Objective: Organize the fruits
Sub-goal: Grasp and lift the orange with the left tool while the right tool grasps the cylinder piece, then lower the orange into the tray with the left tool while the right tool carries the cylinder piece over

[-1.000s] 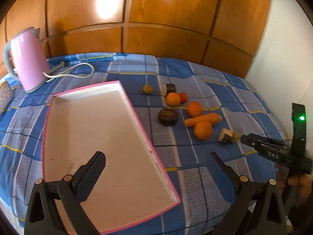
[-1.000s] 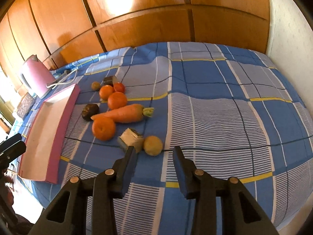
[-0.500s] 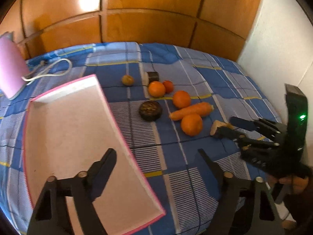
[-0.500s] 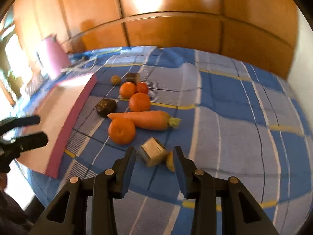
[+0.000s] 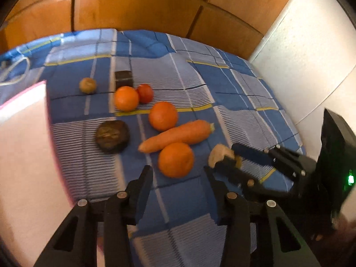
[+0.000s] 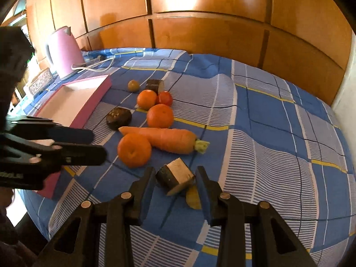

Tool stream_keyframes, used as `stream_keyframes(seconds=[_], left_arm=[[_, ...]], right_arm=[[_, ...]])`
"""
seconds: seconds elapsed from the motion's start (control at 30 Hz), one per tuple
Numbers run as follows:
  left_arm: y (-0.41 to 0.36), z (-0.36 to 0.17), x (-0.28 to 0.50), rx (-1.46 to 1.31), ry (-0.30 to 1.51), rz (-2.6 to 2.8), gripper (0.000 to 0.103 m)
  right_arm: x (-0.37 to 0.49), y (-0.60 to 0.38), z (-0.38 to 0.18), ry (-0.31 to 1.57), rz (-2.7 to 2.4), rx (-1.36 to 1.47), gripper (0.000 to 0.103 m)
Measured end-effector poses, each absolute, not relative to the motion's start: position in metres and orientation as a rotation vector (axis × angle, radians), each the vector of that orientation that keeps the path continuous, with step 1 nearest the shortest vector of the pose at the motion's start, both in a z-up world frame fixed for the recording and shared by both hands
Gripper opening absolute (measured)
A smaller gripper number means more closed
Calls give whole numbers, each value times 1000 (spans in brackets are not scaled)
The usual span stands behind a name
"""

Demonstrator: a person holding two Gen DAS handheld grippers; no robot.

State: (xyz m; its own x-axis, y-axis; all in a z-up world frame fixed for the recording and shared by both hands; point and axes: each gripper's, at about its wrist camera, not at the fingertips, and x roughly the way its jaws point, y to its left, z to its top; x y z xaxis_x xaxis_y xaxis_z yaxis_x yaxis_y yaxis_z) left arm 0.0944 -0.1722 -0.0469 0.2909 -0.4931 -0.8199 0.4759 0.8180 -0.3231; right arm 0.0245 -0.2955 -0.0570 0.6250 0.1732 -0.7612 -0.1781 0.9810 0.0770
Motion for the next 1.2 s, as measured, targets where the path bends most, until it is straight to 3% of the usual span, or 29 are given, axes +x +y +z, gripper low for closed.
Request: stream_keyframes(seconds=[0.23, 0.43, 0.87, 1.2], left_arm=[[-188, -70, 113, -41, 1154, -607, 46], [-194, -75, 108, 5, 1114, -593, 37], [-139, -12, 76, 11, 947, -461, 37], [-76, 0, 57, -6, 901, -312, 37]], right_arm=[[26, -299, -62, 872, 218, -16, 37], [27, -303, -64, 871, 215, -2, 37], [31, -294, -62, 882, 192, -34, 37], [29, -264, -45, 854, 242, -69, 37]])
